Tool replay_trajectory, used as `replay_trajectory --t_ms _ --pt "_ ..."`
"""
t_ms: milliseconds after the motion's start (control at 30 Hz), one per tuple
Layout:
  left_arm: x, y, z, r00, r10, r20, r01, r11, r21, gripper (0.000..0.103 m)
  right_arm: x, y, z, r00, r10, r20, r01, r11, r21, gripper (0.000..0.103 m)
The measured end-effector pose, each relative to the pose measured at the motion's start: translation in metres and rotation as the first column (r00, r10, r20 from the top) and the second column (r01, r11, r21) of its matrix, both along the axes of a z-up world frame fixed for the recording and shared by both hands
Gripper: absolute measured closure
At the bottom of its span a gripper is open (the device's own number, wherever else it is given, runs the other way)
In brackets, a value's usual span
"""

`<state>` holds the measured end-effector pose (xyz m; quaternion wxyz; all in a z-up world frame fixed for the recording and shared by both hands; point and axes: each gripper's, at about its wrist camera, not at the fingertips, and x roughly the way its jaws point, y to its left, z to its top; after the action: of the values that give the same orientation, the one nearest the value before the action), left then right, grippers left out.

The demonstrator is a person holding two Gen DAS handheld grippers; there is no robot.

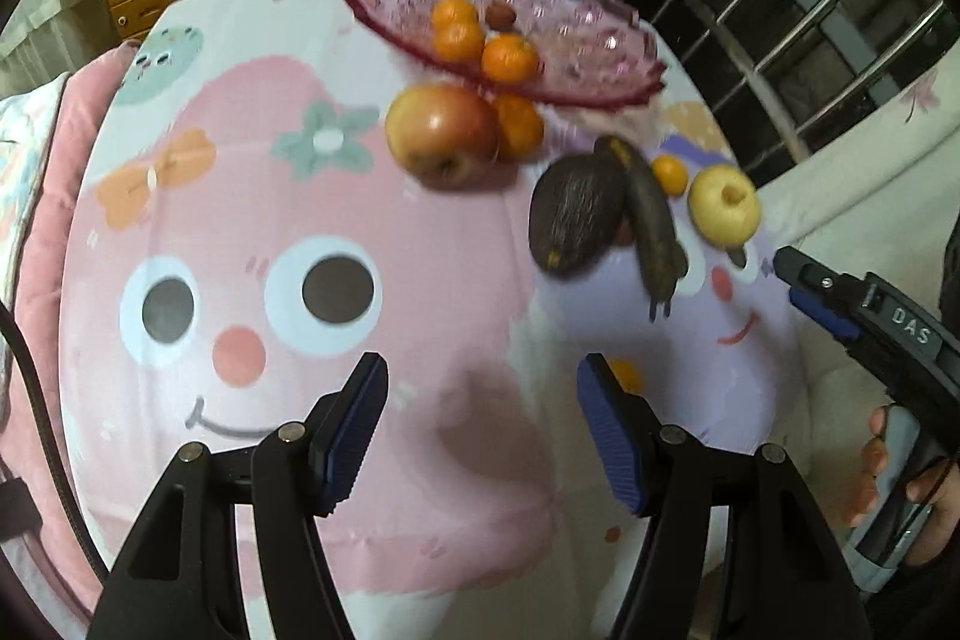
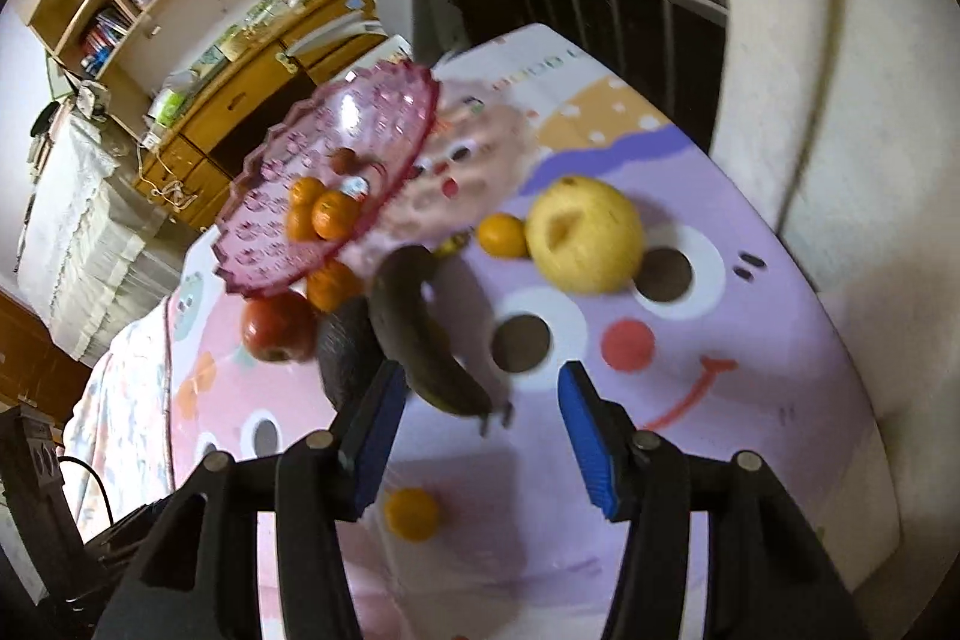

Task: Organize fruits
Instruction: 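Move both open grippers back toward the remaining fruit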

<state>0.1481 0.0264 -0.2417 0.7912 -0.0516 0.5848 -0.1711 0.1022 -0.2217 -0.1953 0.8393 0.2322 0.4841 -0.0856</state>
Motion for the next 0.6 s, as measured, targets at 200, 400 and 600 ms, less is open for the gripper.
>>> replay_trajectory --t_ms 200,400,600 --pt "-0.012 -0.015 -0.014 0.999 -0.003 -0.051 0.004 1.0 0.017 0.039 -0.018 -0.013 -0.012 0.999 0.024 -0.039 -0.024 1.0 -0.011 0.05" --pt "-0.028 -0.037 -0.019 0.996 0.04 -0.081 -0.038 0.999 0.02 0.039 -0.023 -0.022 -0.02 0.99 0.134 -0.049 -0.138 0.987 -0.081 0.05" --pt "-0.039 -0.061 -0.024 0.984 0.145 -0.106 -0.144 0.989 0.011 0.039 -0.014 -0.036 -0.02 0.959 0.278 -0.048 -0.282 0.948 -0.145 0.049"
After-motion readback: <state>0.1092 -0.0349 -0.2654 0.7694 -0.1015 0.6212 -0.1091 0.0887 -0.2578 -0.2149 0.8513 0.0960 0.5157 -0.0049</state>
